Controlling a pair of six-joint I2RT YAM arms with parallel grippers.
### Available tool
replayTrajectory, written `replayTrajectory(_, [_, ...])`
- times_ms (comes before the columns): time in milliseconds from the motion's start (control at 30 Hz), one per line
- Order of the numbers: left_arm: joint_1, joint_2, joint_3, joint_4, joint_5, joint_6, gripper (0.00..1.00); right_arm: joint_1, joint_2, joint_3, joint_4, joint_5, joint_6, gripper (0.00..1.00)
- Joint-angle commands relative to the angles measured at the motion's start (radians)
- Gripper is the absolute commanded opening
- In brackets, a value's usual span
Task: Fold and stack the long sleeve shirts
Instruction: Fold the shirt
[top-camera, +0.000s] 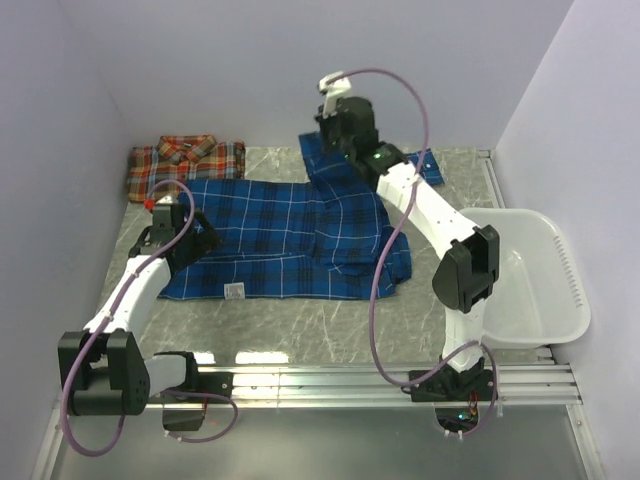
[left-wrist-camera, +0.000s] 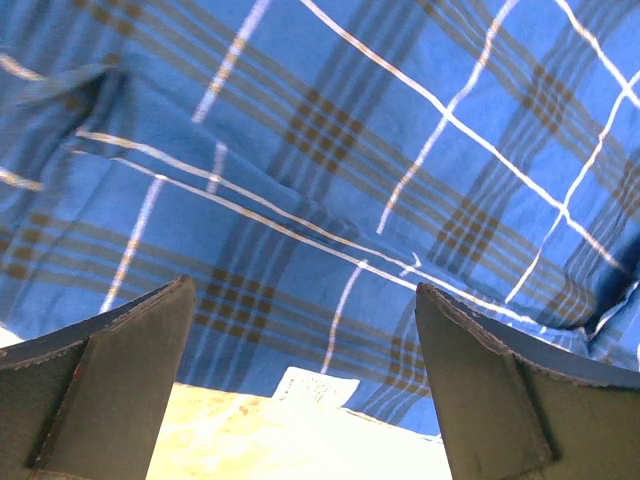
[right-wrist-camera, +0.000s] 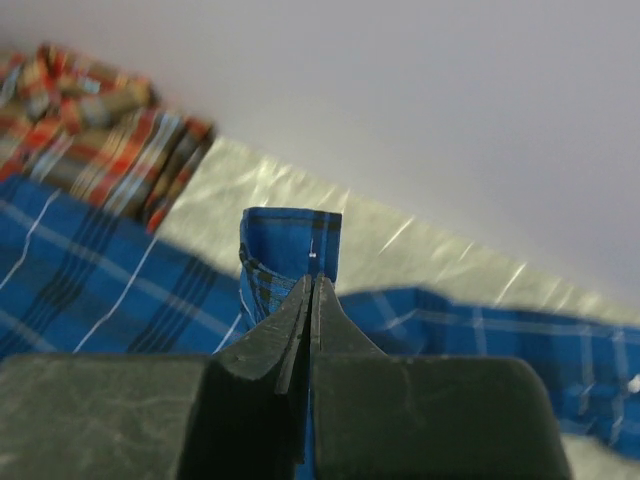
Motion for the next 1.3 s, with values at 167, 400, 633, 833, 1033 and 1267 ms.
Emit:
replayTrajectory(167, [0.057, -0.081, -0.017, 0.026, 0.056, -0.036, 0.98, 0.175, -0.157, -0.224, 0.025, 0.14, 0.197, 0.0])
replayTrajectory(400, [0.063, -0.118, -0.026, 0.01, 0.08, -0.084, 0.98, 0.305, -0.182, -0.376, 0.03, 0.186, 0.438, 0.0])
replayTrajectory(633, [0.063, -0.219, -0.02, -0.102, 0.068, -0.185, 0.98, 0.396, -0.169, -0.461, 0.122, 0.149, 0.604, 0.0])
replayTrajectory(833, [0.065, -0.262, 0.018, -0.178, 0.056, -0.19, 0.99, 0.439, -0.108, -0.452, 0.228, -0.013, 0.62, 0.11])
replayTrajectory(1033, [0.065, -0.293, -0.002, -0.191, 0.073, -0.21, 0.98, 0.462, -0.05, -0.456, 0.263, -0.238, 0.609, 0.57])
replayTrajectory(1267, [0.063, -0.261, -0.068, -0.143, 0.172, -0.208, 0.95, 0.436, -0.165, -0.479, 0.094, -0.015, 0.471, 0.77])
